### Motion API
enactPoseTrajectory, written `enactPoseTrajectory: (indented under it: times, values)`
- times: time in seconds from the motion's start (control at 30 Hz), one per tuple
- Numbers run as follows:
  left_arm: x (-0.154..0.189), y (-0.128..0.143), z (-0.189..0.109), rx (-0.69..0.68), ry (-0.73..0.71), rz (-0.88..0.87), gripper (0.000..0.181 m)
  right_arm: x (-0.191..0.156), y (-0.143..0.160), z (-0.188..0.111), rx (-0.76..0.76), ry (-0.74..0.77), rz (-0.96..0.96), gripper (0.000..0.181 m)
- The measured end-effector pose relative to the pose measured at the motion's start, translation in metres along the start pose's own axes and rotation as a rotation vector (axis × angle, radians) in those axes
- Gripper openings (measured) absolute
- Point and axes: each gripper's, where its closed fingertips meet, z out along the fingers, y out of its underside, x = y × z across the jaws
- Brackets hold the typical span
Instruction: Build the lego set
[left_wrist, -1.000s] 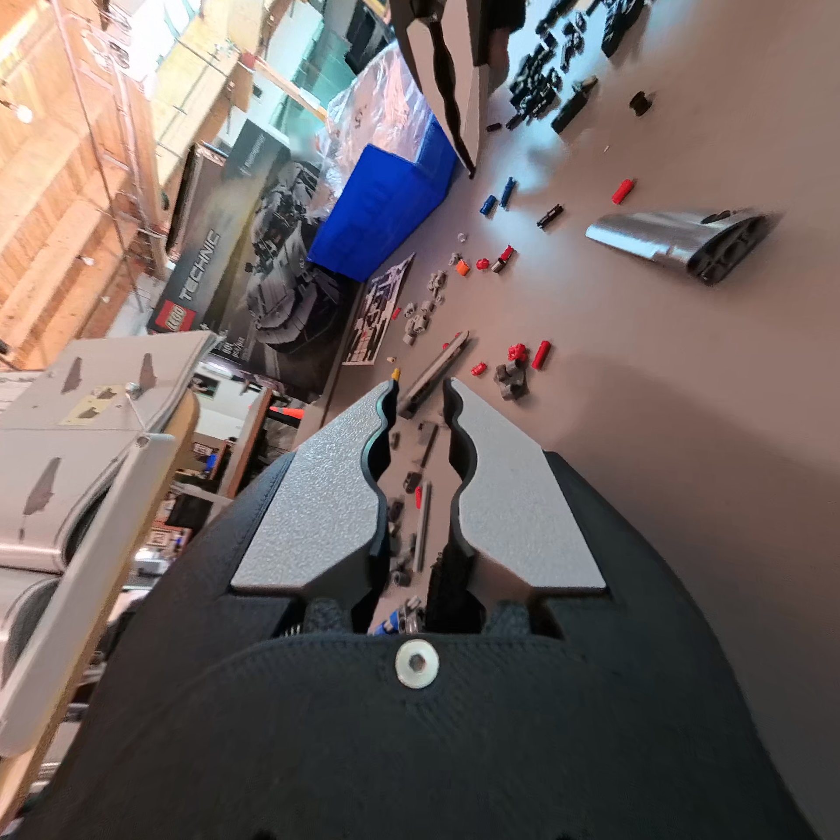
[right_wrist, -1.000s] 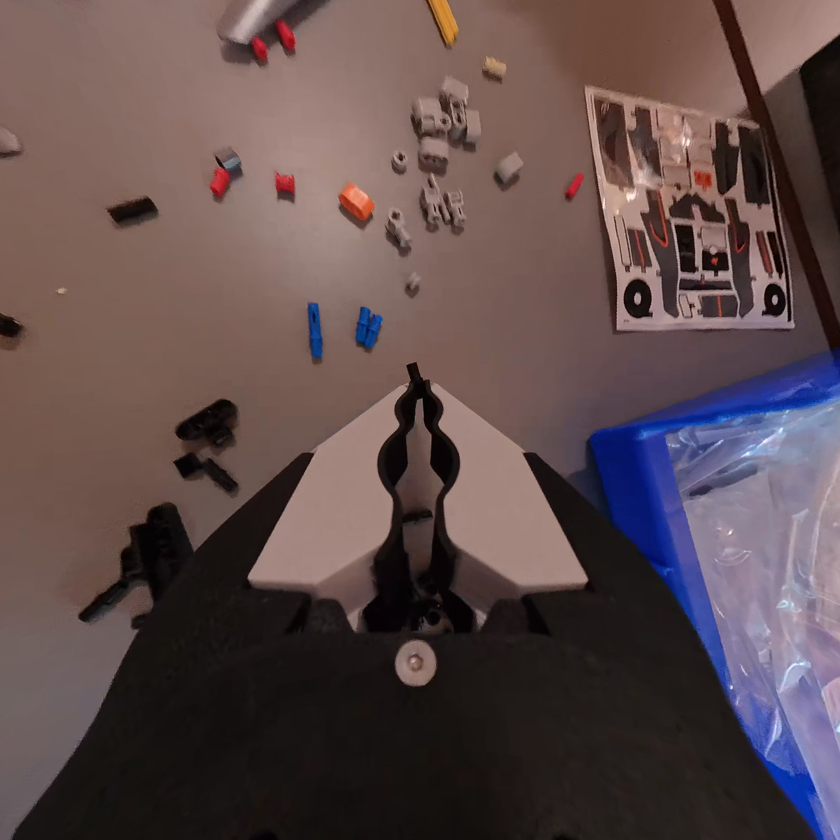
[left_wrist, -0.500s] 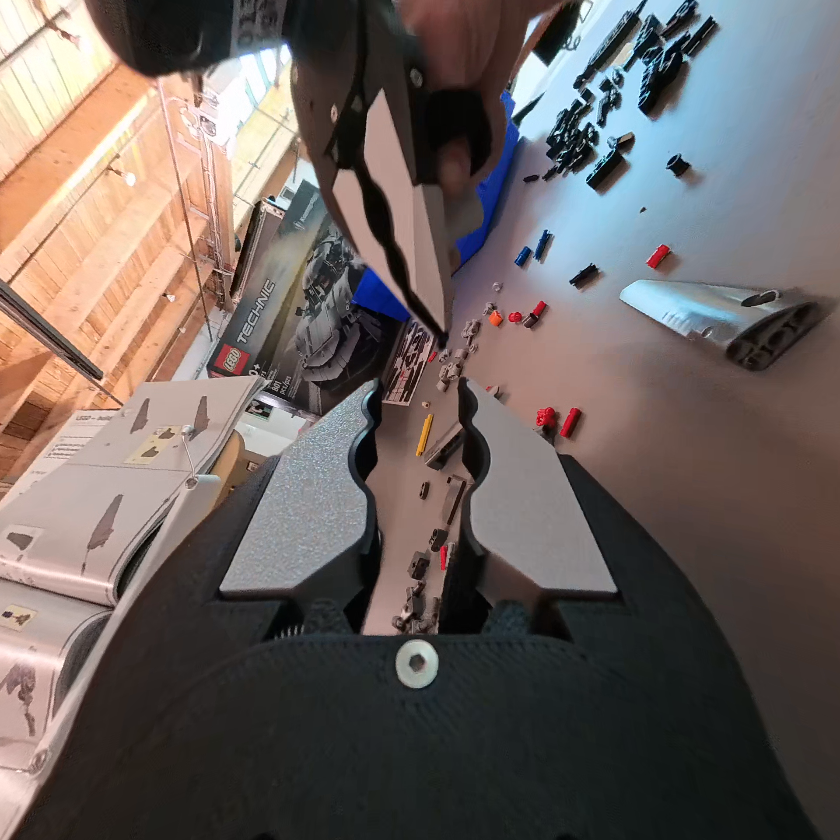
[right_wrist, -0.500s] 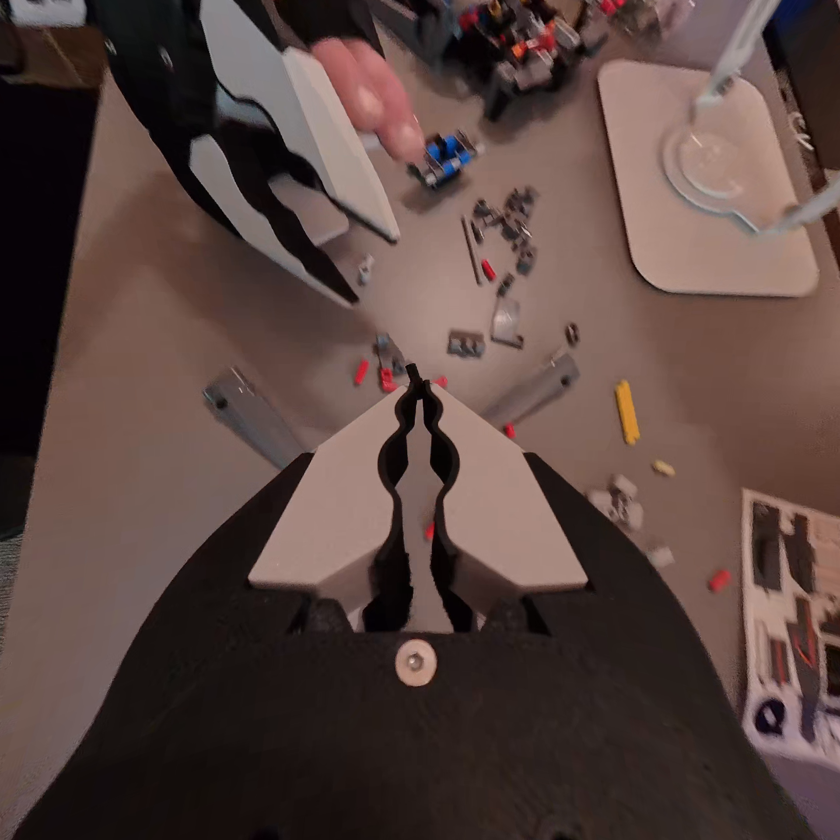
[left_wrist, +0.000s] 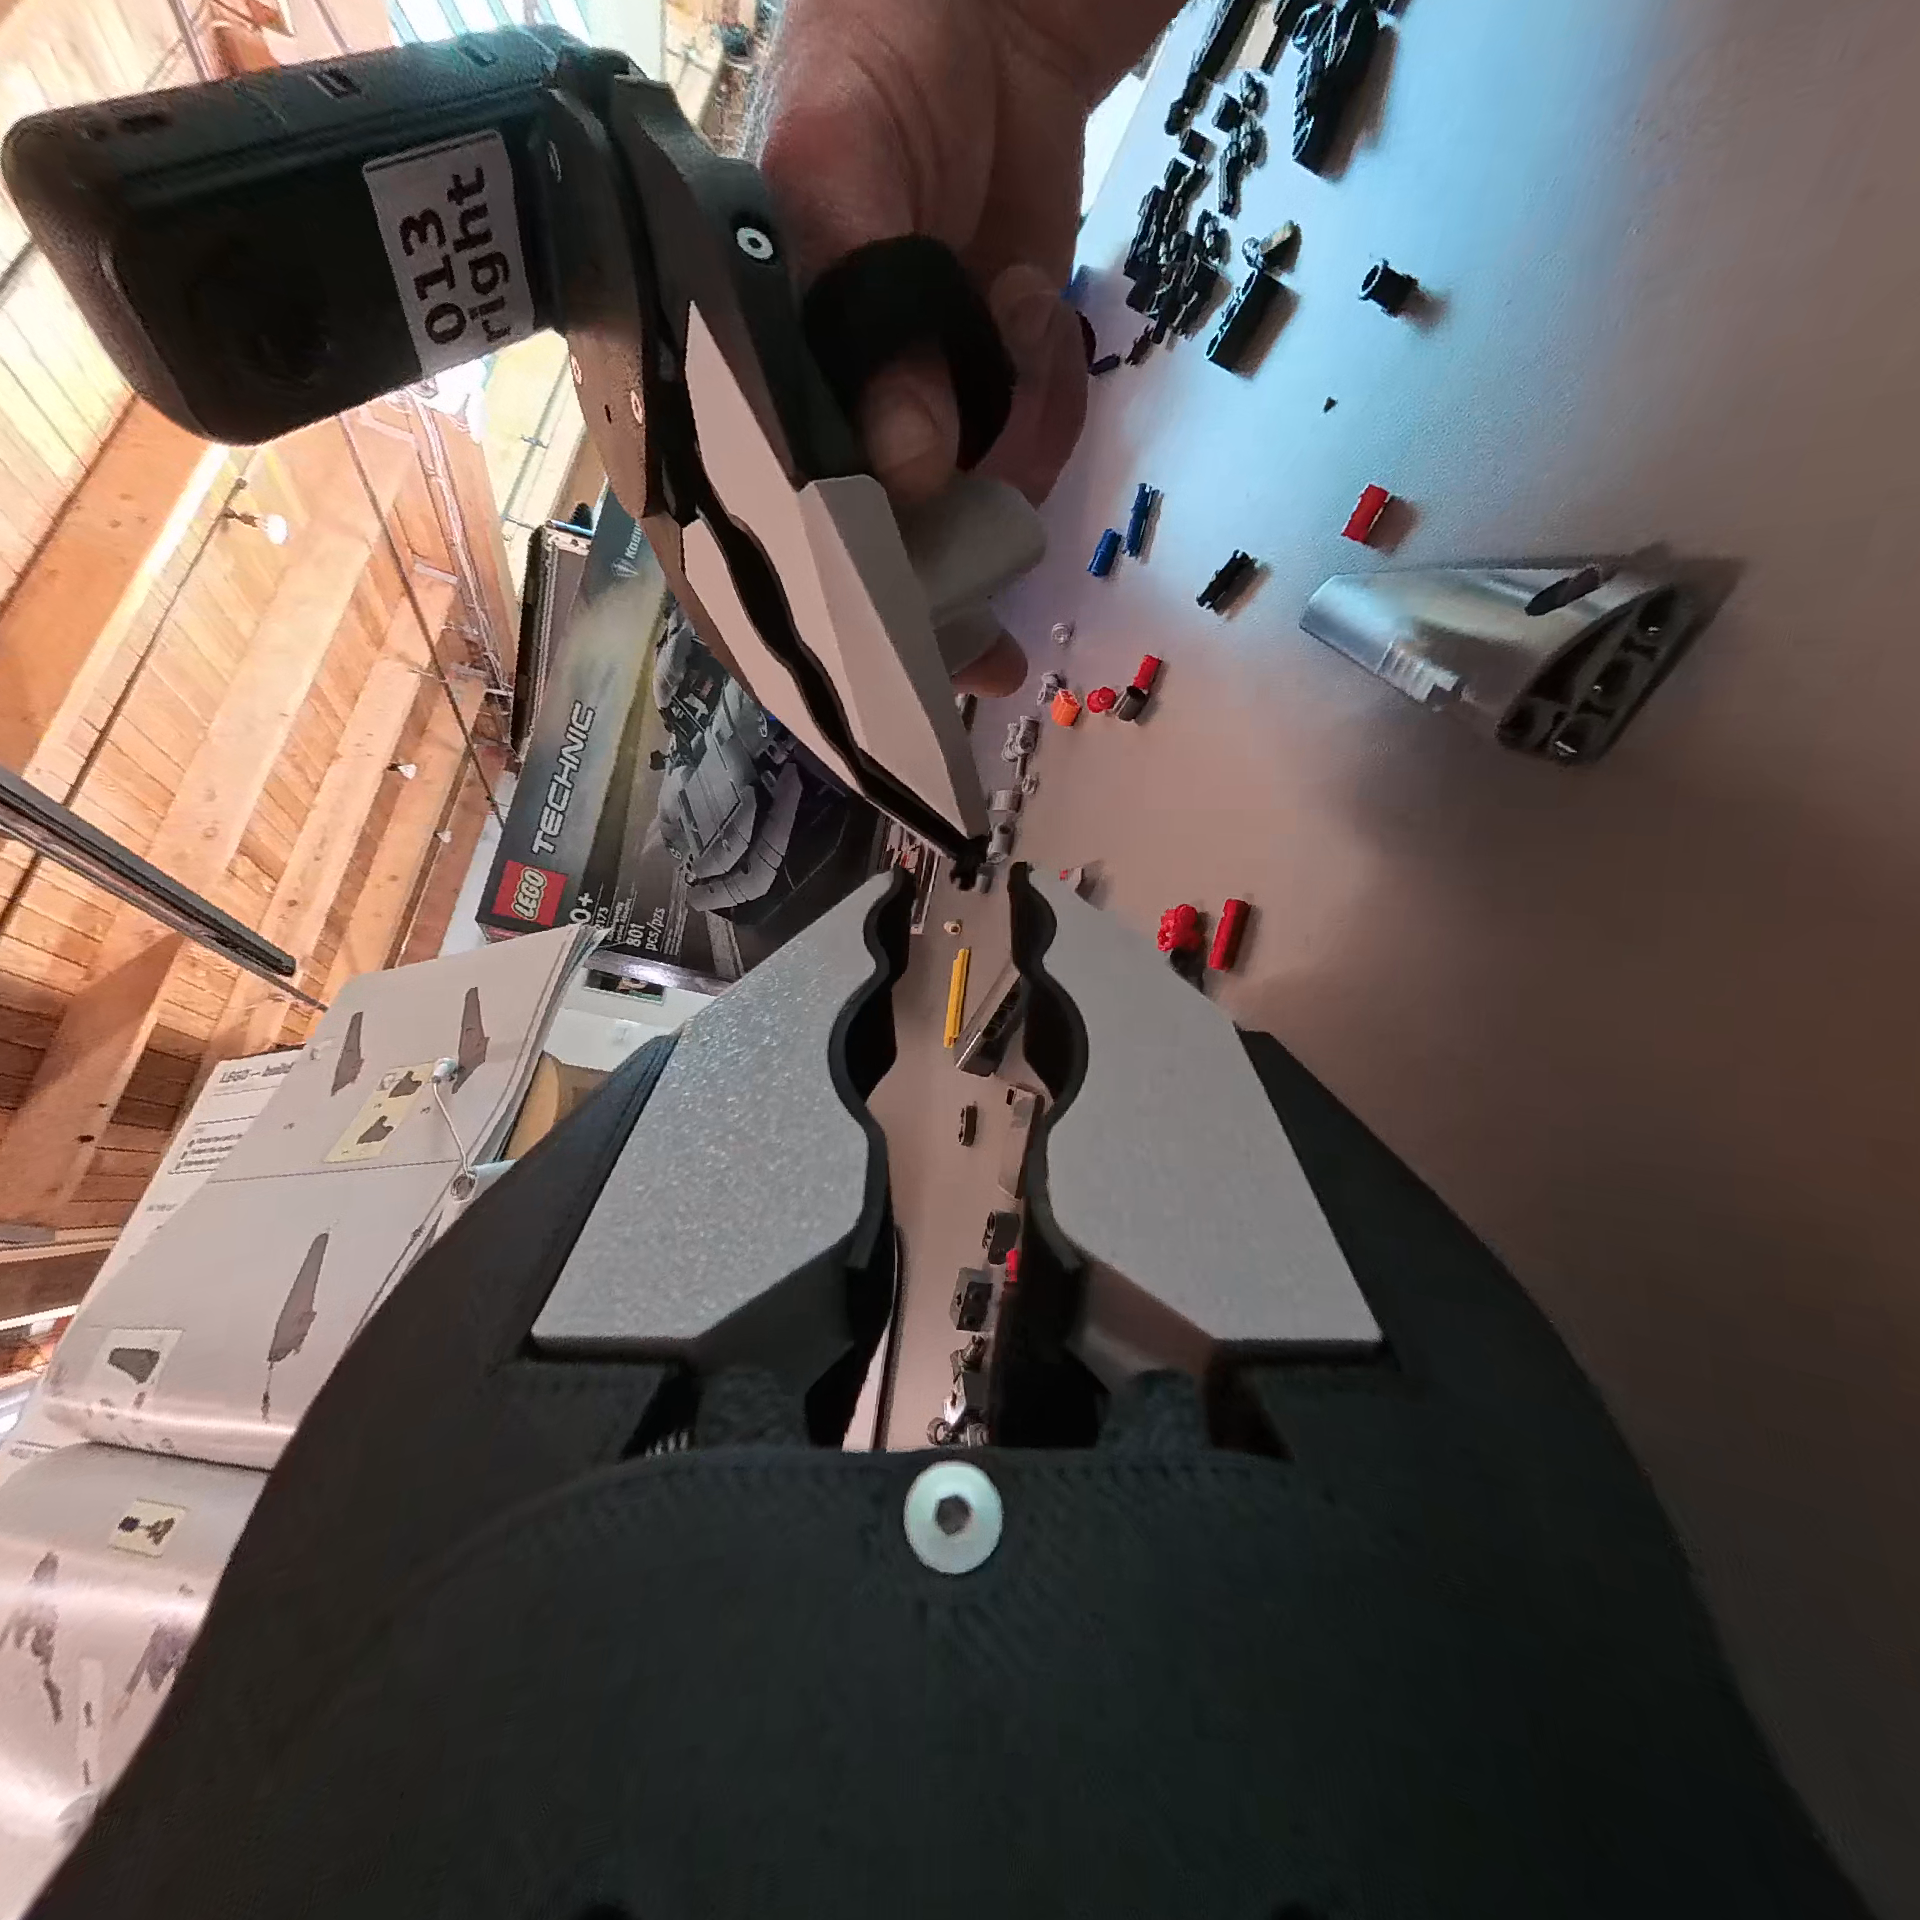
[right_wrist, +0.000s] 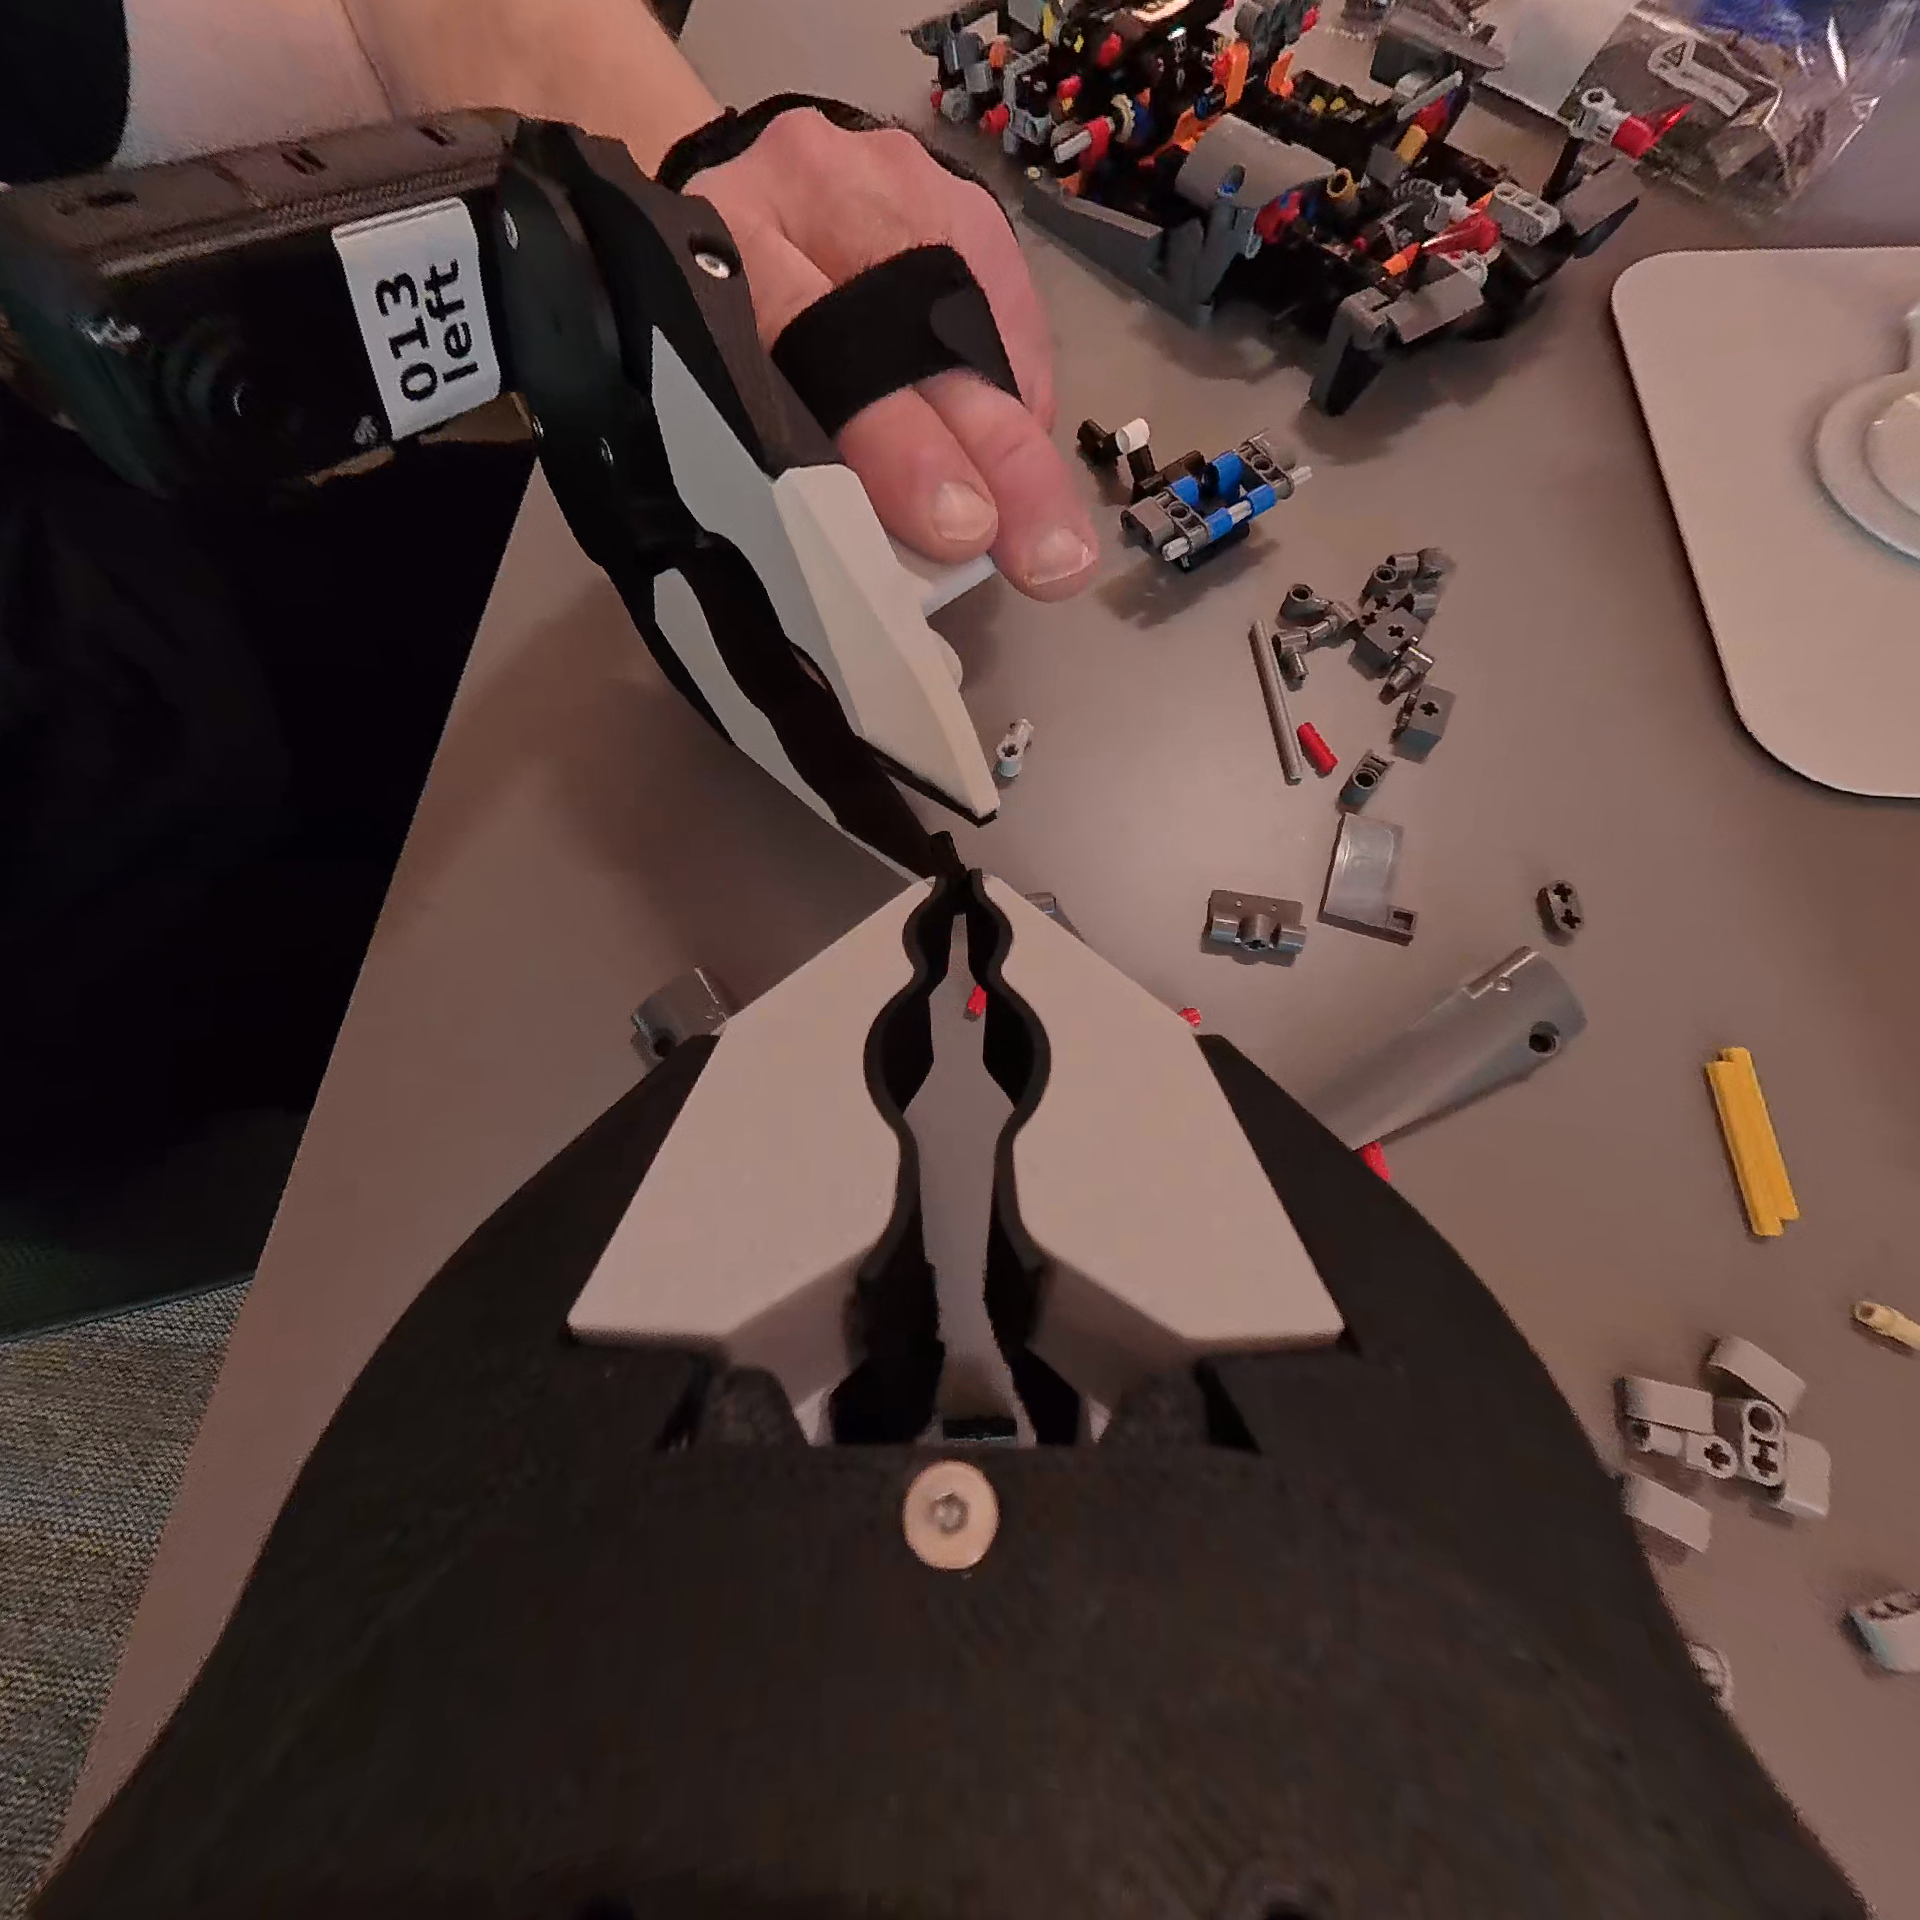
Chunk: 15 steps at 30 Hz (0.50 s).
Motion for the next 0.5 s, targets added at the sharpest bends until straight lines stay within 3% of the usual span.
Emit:
enactPoseTrajectory:
  times: [0.2, 0.5]
  values:
    - [0.0013, -0.0019, -0.0009, 0.005, 0.0, 0.021, 0.003, -0.0009, -0.001, 0.0015, 0.012, -0.011, 0.014, 0.0]
    - [0.0009, -0.0008, -0.0012, -0.003, 0.008, 0.001, 0.001, -0.0001, -0.0037, 0.0012, 0.037, -0.004, 0.023, 0.0]
